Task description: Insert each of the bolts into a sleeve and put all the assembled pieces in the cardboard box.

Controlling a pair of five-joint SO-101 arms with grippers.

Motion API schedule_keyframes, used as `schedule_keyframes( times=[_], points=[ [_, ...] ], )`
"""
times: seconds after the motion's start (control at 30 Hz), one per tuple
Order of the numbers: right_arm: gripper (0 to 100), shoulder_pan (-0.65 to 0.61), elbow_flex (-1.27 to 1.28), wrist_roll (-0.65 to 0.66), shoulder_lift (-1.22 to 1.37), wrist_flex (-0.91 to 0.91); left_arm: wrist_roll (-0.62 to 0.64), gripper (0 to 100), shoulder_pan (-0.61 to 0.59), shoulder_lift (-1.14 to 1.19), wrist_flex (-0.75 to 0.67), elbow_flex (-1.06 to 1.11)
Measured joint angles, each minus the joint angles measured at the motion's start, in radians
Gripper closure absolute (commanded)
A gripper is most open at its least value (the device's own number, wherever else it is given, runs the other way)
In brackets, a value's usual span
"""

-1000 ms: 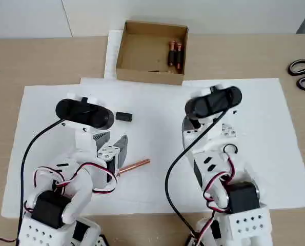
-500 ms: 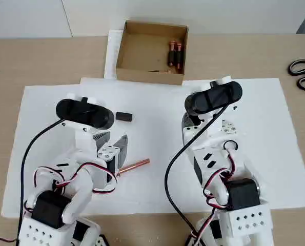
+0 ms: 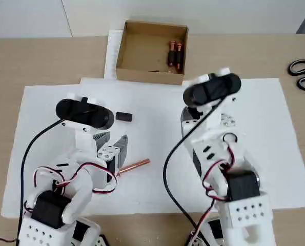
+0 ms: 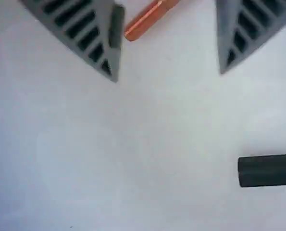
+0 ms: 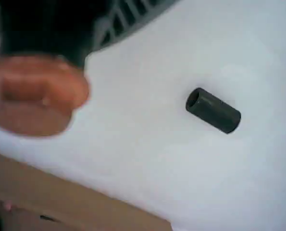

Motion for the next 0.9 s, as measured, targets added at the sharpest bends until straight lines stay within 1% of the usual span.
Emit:
schedule_keyframes(
  times=[0.2, 0.63, 0.77, 0.9],
  points=[
    [99.5, 0.0, -0.087, 0.0, 0.12, 0.0, 0.0, 87, 0.0, 0.0, 0.0, 0.0],
    [99.5, 0.0, -0.23, 0.0, 0.29, 0.0, 0.0, 87, 0.0, 0.0, 0.0, 0.0],
    [99.5, 0.0, -0.325, 0.0, 0.388, 0.002, 0.0, 87, 0.0, 0.0, 0.0, 0.0],
    [99.5, 0.0, -0.486, 0.0, 0.568, 0.002, 0.0, 87, 0.0, 0.0, 0.0, 0.028]
  ],
)
